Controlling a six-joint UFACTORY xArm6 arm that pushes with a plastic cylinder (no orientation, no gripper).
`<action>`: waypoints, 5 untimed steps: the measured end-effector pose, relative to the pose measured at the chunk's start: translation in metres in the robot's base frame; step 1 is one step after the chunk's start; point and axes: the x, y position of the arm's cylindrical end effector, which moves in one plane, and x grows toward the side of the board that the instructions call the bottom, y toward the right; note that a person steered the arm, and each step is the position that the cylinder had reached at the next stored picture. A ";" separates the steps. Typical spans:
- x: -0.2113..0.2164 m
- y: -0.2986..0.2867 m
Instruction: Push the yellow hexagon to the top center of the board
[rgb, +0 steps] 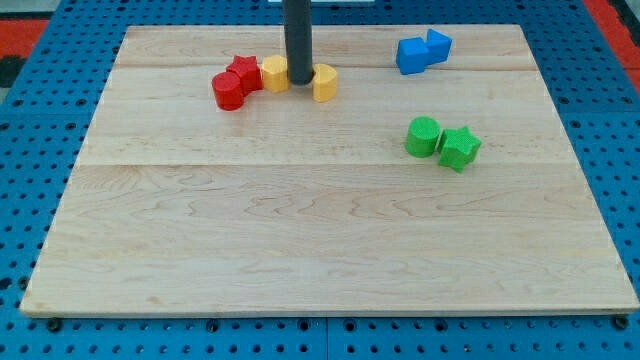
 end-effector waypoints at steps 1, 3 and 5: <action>-0.043 -0.004; 0.049 0.001; 0.053 -0.033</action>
